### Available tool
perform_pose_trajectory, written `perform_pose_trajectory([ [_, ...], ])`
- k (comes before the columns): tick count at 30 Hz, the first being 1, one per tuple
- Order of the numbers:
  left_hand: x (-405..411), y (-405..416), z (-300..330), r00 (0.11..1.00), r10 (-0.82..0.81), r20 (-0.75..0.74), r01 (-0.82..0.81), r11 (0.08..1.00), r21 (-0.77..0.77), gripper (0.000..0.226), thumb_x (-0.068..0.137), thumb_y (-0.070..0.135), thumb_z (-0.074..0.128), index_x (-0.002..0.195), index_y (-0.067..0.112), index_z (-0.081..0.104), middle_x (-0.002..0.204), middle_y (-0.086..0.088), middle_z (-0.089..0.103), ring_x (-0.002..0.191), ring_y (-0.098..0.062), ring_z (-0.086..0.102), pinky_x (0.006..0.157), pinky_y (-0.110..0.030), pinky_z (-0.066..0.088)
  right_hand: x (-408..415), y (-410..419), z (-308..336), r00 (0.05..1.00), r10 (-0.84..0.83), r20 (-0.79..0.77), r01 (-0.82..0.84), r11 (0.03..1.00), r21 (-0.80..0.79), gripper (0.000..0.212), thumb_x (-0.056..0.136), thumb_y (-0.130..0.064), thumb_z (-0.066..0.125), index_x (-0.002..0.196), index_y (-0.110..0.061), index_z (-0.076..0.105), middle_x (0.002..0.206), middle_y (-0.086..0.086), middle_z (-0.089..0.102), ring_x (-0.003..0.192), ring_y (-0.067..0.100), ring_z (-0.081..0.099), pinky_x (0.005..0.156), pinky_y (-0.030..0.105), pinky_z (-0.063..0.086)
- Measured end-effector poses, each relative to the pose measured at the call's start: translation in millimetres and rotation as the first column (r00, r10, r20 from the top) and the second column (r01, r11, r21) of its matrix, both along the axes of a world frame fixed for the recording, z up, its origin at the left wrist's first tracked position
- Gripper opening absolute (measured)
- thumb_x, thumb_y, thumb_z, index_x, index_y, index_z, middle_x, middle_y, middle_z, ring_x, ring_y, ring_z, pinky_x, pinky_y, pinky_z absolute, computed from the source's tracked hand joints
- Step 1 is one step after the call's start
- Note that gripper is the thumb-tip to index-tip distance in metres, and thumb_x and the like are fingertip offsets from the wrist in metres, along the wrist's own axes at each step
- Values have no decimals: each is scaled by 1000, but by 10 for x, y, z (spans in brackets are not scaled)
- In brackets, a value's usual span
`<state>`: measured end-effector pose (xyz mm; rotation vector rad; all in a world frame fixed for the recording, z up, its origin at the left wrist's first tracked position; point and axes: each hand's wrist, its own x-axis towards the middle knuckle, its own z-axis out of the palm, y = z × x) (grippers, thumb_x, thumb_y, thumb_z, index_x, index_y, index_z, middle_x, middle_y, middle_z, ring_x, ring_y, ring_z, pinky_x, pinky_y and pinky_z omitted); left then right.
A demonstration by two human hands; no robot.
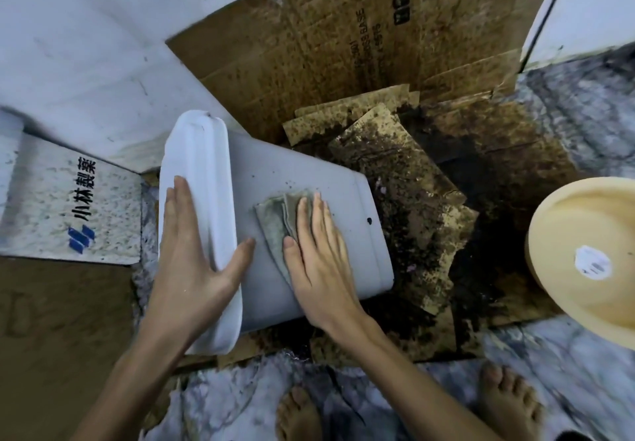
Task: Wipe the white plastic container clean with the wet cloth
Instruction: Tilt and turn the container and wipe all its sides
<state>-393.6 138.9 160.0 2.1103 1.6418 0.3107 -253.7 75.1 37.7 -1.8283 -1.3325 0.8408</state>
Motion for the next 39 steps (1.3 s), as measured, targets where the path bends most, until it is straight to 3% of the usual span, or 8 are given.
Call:
perform_pose_trajectory([
  [4, -43, 14, 8, 1000, 22, 0, -22, 1000, -19, 119, 81, 70, 60, 170, 33, -11, 178, 16, -7, 164, -11, 6, 130, -41, 15, 163, -17, -264, 998, -58, 0, 58, 993, -107, 68, 110, -52, 11, 168, -27, -12, 175, -5, -24, 159, 5, -24, 131, 31, -11],
  [10, -33, 18, 5, 1000, 11, -16, -11, 1000, -17, 121, 81, 73, 59, 170, 32, -11, 178, 15, -7, 164, -10, 4, 130, -39, 13, 446, -62, -533, 992, -115, -55, 100, 970, -223, 65, 114, -45, 20, 169, -24, -9, 175, -3, -20, 161, 8, -20, 132, 38, -6],
  [14, -14, -1, 7, 1000, 15, -7, -15, 1000, 0, 118, 82, 69, 59, 171, 29, -8, 178, 16, -6, 164, -8, 3, 130, -35, 11, 314, -37, -400, 987, -115, -115, 97, 984, -153, 63, 115, -43, 21, 169, -25, -6, 174, -6, -22, 160, 6, -22, 132, 35, -8],
  [21, -49, 2, 3, 999, 14, -32, -14, 1000, 9, 116, 84, 65, 60, 171, 25, -5, 178, 13, -5, 163, -5, 2, 129, -29, 7, -92, -19, -15, 993, 65, -103, -54, 993, 102, 63, 113, -47, 16, 170, -31, -5, 175, -18, -19, 159, 0, -19, 121, 13, -17],
  [25, -47, 5, 0, 999, -6, -33, 6, 1000, 18, 113, 92, 49, 71, 171, 24, -6, 178, 12, -6, 163, -5, -1, 127, -22, 3, 62, -56, -163, 998, 43, -50, -40, 997, 66, 66, 111, -49, 17, 170, -27, -1, 177, -12, -14, 160, 0, -16, 124, 15, -12],
  [29, -35, -7, 9, 1000, -6, -10, 6, 1000, 6, 114, 88, 60, 64, 170, 26, -8, 177, 15, -9, 163, -4, -3, 128, -26, 4, 201, -16, -314, 999, -12, -45, 11, 1000, -20, 66, 110, -52, 17, 169, -27, -2, 177, -7, -12, 160, 0, -16, 130, 23, -6],
  [32, -44, -9, -10, 1000, -11, -9, 11, 1000, 13, 113, 93, 52, 70, 170, 26, -9, 177, 14, -9, 164, -6, -4, 129, -29, 5, 193, 31, -300, 997, -47, -68, 43, 997, -62, 65, 109, -49, 18, 167, -30, -4, 176, -8, -15, 160, 1, -17, 131, 28, -4],
  [39, -94, 14, -53, 1000, -17, -22, 18, 1000, 25, 112, 95, 45, 72, 170, 25, -9, 177, 12, -9, 163, -6, -6, 127, -23, 1, -101, 101, 22, 995, 52, -80, -47, 997, 59, 65, 109, -50, 14, 169, -31, -3, 176, -12, -16, 158, -3, -20, 122, 13, -15],
])
